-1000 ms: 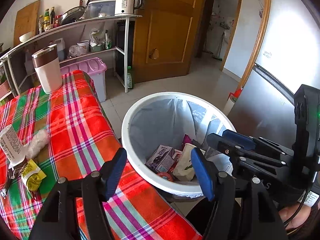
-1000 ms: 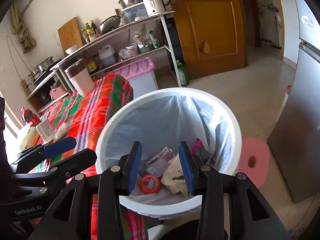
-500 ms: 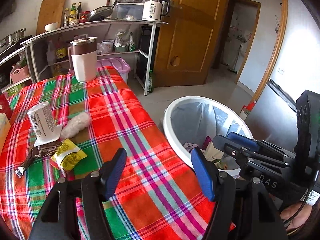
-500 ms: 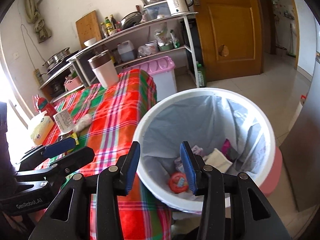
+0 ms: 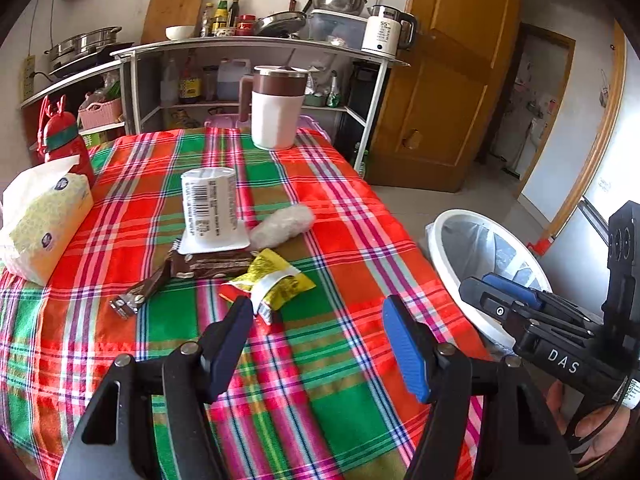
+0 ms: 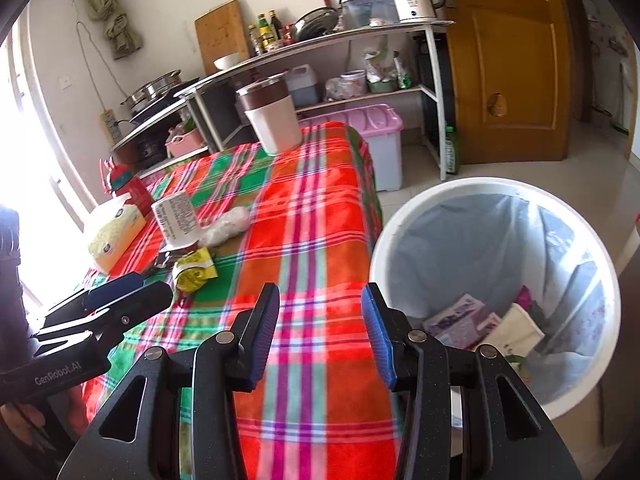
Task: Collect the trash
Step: 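Move both open grippers back over the table toward the remaining trash, then grasp the white paper cup on its saucer with left gripper while right grasps the yellow snack bag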
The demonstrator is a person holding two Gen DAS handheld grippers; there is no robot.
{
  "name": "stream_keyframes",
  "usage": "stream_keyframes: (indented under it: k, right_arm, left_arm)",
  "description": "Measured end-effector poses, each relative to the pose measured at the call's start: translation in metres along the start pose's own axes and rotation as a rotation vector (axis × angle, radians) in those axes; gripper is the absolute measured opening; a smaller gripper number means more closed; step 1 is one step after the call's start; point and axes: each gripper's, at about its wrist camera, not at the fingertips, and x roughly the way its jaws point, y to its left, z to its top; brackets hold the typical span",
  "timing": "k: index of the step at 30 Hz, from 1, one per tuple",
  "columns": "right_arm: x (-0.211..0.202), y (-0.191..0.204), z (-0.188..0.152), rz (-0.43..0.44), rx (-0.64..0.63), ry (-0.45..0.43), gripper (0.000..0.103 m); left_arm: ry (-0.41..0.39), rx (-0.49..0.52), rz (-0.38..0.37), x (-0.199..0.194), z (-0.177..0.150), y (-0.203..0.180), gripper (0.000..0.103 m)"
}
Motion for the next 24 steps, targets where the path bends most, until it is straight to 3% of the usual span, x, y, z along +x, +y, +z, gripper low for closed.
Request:
stream_keyframes:
  k: [9,12,24]
  right_arm:
    - [0.030,0.035,0.003,0.063,-0.053,0.048,0.046]
    - [0.039,0.046,0.004,0.081,-0.064,0.066,0.051]
    - [0.078,0.088,0.010,0.159,-0.138,0.132,0.061]
  left_arm:
    - [-0.012,-0.070,0.066,-0.008,-0.003,0.048,0.071]
    - [-0.016,-0.088,0.084,-0.008,0.001,0.062,0.072]
    - [-0.021,-0.091,0.083,-0.002,0.018,0.091,0.073]
